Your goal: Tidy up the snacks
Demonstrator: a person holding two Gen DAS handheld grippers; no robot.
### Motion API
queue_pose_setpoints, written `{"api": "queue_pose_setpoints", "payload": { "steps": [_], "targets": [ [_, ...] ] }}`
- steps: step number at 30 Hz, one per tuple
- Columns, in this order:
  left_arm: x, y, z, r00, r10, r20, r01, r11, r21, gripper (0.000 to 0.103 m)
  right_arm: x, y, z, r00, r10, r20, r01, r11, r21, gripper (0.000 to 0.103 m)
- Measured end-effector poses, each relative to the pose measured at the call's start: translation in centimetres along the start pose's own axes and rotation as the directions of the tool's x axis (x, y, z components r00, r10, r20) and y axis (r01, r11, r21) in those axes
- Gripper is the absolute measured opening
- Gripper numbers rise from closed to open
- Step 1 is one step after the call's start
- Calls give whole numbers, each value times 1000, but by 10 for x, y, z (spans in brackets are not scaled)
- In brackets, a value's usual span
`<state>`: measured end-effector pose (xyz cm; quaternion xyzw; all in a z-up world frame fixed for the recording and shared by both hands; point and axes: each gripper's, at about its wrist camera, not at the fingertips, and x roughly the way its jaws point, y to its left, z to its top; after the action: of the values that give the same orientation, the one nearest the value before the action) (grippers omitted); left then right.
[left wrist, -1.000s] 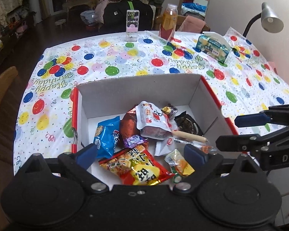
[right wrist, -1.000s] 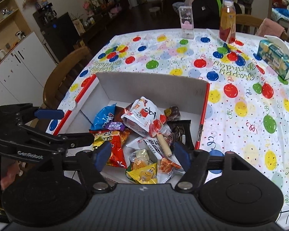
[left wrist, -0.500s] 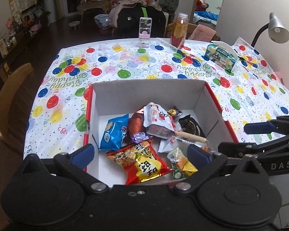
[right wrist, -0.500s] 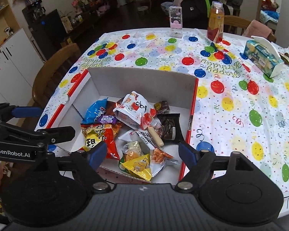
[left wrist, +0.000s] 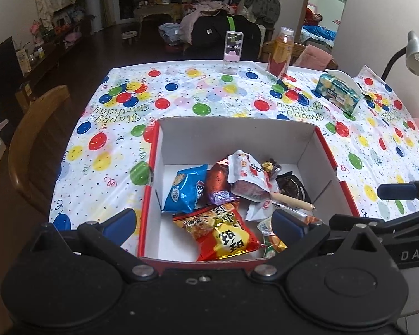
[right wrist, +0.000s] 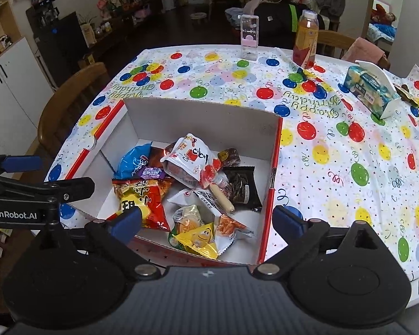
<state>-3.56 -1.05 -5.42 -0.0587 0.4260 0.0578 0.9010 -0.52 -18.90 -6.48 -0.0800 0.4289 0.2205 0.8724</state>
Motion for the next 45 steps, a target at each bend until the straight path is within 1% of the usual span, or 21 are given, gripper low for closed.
{"api": "queue_pose_setpoints", "payload": {
  "steps": [1, 4, 11, 20, 27, 34, 45],
  "targets": [
    [0, 2, 0, 1000, 1, -1, -1, 1000, -6, 103, 0, 0, 0, 1000, -2, 0, 2, 1000, 4, 103],
    [1, 6, -1, 1000, -2, -6, 2, 1000, -23, 103, -1, 0, 1, 1000, -6, 4, 6, 1000, 18, 103],
    [0, 8, -3, 1000, -1, -4, 1, 1000, -24, 103, -1, 0, -1, 1000, 6, -2, -5, 1000, 26, 103],
    [-3, 7, -2, 1000, 29, 13, -28, 999, -17, 103, -2, 1, -2, 1000, 10, 0, -10, 1000, 26, 103],
    [-3, 7, -3, 999, 35, 10, -35, 999, -22, 102, -3, 2, -2, 1000, 16, -1, -16, 1000, 24, 103],
    [-5, 6, -2, 998, 50, 22, -50, 999, -18, 102, -4, 3, -1, 1000, 13, 5, -13, 1000, 18, 103],
    [-1, 8, -2, 999, 44, 11, -43, 999, -30, 102, -3, 3, 1, 1000, 19, 0, -19, 1000, 24, 103]
  ]
}}
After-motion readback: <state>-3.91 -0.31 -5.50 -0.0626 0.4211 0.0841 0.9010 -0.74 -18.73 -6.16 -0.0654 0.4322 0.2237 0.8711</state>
